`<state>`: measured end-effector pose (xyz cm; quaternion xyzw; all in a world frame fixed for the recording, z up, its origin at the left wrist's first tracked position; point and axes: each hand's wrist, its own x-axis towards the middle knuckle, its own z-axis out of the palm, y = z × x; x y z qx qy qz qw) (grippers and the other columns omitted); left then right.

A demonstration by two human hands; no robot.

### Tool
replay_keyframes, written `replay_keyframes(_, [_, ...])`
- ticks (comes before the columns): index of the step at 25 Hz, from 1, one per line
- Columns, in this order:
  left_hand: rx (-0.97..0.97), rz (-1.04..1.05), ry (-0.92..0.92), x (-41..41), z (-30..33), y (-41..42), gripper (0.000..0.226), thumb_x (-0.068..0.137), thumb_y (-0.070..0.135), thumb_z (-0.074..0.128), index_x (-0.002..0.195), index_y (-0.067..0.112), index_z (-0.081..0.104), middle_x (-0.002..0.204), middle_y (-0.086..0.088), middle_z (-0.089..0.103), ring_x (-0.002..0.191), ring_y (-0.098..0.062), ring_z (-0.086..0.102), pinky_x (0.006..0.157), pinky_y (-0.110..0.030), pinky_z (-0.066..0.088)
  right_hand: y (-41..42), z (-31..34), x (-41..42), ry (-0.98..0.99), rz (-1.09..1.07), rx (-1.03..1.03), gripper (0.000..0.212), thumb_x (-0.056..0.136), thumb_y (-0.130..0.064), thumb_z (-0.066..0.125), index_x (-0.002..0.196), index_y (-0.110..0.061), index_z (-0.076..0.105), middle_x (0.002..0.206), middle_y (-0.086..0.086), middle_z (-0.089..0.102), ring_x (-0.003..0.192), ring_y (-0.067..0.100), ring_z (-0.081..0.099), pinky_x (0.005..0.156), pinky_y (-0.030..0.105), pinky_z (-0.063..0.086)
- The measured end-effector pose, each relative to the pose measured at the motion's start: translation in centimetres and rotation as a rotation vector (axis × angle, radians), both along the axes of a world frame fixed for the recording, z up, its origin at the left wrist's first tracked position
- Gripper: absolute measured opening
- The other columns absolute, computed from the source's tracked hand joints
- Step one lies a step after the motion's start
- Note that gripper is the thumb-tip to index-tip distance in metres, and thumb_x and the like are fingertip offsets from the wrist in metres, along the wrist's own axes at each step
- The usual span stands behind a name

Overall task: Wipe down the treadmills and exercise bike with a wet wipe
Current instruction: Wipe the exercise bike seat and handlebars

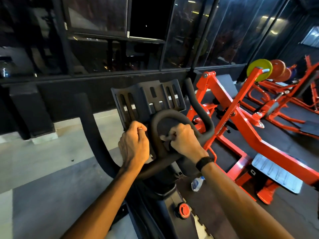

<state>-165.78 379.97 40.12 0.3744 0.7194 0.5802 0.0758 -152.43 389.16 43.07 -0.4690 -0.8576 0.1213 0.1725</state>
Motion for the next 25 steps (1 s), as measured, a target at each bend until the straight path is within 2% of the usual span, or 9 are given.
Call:
replay_keyframes(1, [-0.011,-0.001,0.007,0.0,0.0,0.0,0.023,0.097,0.008,0.048,0.087,0.024,0.059,0.063,0.008,0.052,0.062,-0.002,0.047,0.057,-0.019,0.027,0.0,0.3,0.4,0.229,-0.017,-0.115,0.011,0.087,-0.016,0.072,0.081,-0.006,0.072,0.079,0.009,0.070,0.080,0.021,0.067,0.074,0.033,0.051])
replay_keyframes(2, [-0.021,0.000,0.013,0.0,0.0,0.0,0.022,0.097,0.008,0.047,0.087,0.024,0.059,0.062,0.008,0.052,0.061,-0.002,0.047,0.057,-0.014,0.026,0.6,0.8,1.2,0.432,-0.080,-0.076,0.024,0.087,-0.025,0.076,0.069,-0.010,0.072,0.065,0.005,0.068,0.065,0.013,0.063,0.065,0.032,0.050])
replay_keyframes(4, [-0.024,-0.011,0.012,0.1,0.2,-0.1,0.023,0.097,0.007,0.046,0.088,0.023,0.060,0.060,0.009,0.050,0.058,-0.002,0.047,0.056,-0.013,0.027,1.9,1.9,3.8,0.528,-0.278,0.180,0.042,0.091,-0.036,0.074,0.056,-0.016,0.062,0.052,-0.004,0.056,0.052,0.008,0.049,0.052,0.031,0.039])
replay_keyframes(7, [-0.021,-0.027,0.000,0.4,0.3,-0.1,0.025,0.096,0.006,0.046,0.087,0.024,0.060,0.058,0.009,0.051,0.058,-0.005,0.049,0.057,-0.022,0.031,2.4,1.8,5.9,0.381,-0.385,0.149,0.032,0.087,-0.018,0.076,0.060,-0.017,0.060,0.062,0.003,0.059,0.065,0.021,0.058,0.059,0.032,0.043])
replay_keyframes(10, [-0.021,-0.025,-0.007,0.2,0.3,0.1,0.025,0.096,0.004,0.046,0.088,0.021,0.062,0.059,0.005,0.053,0.058,-0.010,0.050,0.056,-0.027,0.033,2.3,-0.9,3.5,0.189,-0.385,0.140,0.005,0.082,-0.003,0.068,0.086,-0.001,0.067,0.084,0.019,0.070,0.082,0.040,0.066,0.070,0.041,0.054])
replay_keyframes(13, [-0.025,-0.020,-0.007,0.3,0.4,0.0,0.025,0.097,0.004,0.046,0.088,0.020,0.062,0.058,0.007,0.050,0.056,-0.009,0.049,0.056,-0.026,0.032,4.1,-1.4,0.5,0.326,-0.350,0.195,0.007,0.082,-0.003,0.066,0.088,0.000,0.065,0.085,0.020,0.070,0.084,0.040,0.067,0.074,0.044,0.054])
replay_keyframes(16, [-0.027,-0.004,-0.015,0.2,0.3,0.1,0.025,0.097,0.005,0.046,0.087,0.024,0.060,0.059,0.010,0.049,0.057,-0.006,0.049,0.057,-0.025,0.031,4.8,-0.6,-2.6,0.638,-0.310,0.085,0.015,0.078,0.004,0.073,0.082,-0.008,0.065,0.083,0.011,0.072,0.081,0.024,0.070,0.081,0.040,0.058])
replay_keyframes(19, [-0.042,0.009,-0.007,0.2,0.4,0.0,0.024,0.096,0.006,0.046,0.088,0.024,0.060,0.061,0.009,0.052,0.058,-0.006,0.050,0.056,-0.025,0.031,2.4,-1.2,-4.1,0.701,-0.046,-0.013,0.017,0.082,0.011,0.070,0.086,-0.005,0.067,0.078,0.005,0.067,0.067,-0.002,0.061,0.067,0.014,0.050])
replay_keyframes(25, [-0.057,-0.011,-0.022,0.1,0.3,0.1,0.024,0.096,0.007,0.046,0.089,0.026,0.060,0.066,0.009,0.054,0.064,-0.011,0.051,0.060,-0.031,0.030,-0.6,-0.5,0.9,0.341,0.433,-0.065,0.014,0.087,0.006,0.067,0.094,-0.006,0.071,0.088,0.005,0.067,0.077,0.020,0.066,0.070,0.036,0.055])
